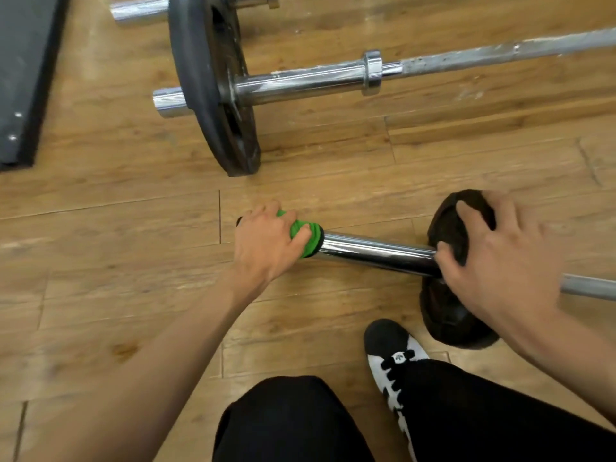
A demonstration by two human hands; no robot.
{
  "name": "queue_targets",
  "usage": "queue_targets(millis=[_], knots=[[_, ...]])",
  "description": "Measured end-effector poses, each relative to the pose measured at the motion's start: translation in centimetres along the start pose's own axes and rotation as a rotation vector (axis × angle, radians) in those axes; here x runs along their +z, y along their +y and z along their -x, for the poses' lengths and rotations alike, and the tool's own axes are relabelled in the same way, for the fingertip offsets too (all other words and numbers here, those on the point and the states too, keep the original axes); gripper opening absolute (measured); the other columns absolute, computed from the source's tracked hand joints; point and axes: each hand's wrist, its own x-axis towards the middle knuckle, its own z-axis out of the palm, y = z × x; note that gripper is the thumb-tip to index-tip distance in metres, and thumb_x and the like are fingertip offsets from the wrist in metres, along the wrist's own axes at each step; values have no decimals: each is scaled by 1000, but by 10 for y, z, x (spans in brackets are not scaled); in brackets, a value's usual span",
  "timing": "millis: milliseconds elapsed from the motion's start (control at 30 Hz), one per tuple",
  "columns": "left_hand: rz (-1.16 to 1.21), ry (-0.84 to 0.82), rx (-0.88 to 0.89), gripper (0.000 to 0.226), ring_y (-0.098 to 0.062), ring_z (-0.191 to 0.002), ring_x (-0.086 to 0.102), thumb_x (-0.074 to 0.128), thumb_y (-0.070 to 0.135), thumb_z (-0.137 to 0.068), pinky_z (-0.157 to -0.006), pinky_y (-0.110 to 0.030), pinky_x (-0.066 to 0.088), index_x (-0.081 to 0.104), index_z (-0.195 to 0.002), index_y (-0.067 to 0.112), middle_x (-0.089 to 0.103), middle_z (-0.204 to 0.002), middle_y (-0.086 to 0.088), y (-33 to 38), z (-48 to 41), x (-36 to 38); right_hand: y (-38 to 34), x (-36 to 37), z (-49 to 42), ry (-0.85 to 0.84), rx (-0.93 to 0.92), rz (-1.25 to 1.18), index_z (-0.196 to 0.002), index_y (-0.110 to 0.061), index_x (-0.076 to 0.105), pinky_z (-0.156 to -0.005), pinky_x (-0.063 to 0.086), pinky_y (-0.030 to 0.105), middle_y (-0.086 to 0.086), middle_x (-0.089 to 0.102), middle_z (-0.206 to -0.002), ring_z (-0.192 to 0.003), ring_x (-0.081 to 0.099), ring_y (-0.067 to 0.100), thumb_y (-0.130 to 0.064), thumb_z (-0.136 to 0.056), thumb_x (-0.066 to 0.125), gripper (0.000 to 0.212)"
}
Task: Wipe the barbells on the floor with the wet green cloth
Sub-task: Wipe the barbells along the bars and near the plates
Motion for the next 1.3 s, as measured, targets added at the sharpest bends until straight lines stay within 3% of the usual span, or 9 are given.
queue_targets(millis=[67,200,367,500,700,833,933,1133,1300], knots=[[-2,-20,8,55,-36,-77,63,35,52,-93,-66,-37,46,76,-87,15,65,-85,-12,24,-3,2,0,0,4,-29,-9,20,-137,-8,63,-93,42,52,22,51,-143,-120,50,44,-47,-87,52,64],[35,-18,223,54,-35,-83,64,32,56,-97,-63,-36,49,72,-97,19,65,-95,-10,100,1,11,8,-3,16,-4,-56,58,-140,-8,60,-101,39,54,25,50,-145,-130,46,43,-46,-91,50,63],[36,37,414,48,-31,-80,62,38,56,-100,-61,-37,48,64,-107,16,61,-99,-10,109,13,16,11,-3,21,63,-70,76,-139,-10,61,-90,39,52,25,54,-127,-111,49,43,-43,-92,48,59],[36,43,345,47,-34,-77,64,39,56,-98,-55,-34,43,65,-100,17,62,-92,-11,82,21,13,14,-2,11,79,-10,-41,-135,-11,61,-85,36,51,22,50,-111,-100,43,39,-39,-89,52,55],[26,2,206,50,-35,-72,62,37,56,-97,-57,-36,44,65,-93,16,61,-88,-11,17,38,4,13,-3,27,-46,-93,-43,-145,-16,57,-112,33,56,23,50,-146,-133,42,41,-46,-91,48,62],[16,-22,129,51,-35,-71,60,34,55,-95,-58,-36,46,65,-87,15,56,-80,-8,-12,39,-1,7,-6,39,-54,-82,-15,-136,-14,66,-96,45,55,19,55,-143,-133,45,40,-48,-90,50,59],[0,-5,74,54,-35,-72,61,31,54,-95,-58,-37,46,68,-87,15,58,-81,-8,10,39,0,4,-5,40,-83,-69,2,-131,-15,69,-94,46,55,18,54,-146,-139,43,38,-48,-90,50,56],[26,-60,362,63,-32,-83,64,15,60,-98,-55,-34,42,61,-109,18,63,-102,-10,121,30,12,5,-5,35,-94,-55,28,-128,-15,71,-95,46,53,17,55,-145,-139,43,36,-49,-91,47,55],[61,36,402,43,-30,-72,62,38,50,-102,-53,-33,41,64,-97,16,62,-90,-9,100,33,16,8,-4,33,-79,-49,-29,-128,-13,71,-96,46,55,16,56,-145,-139,44,36,-49,-90,47,57]])
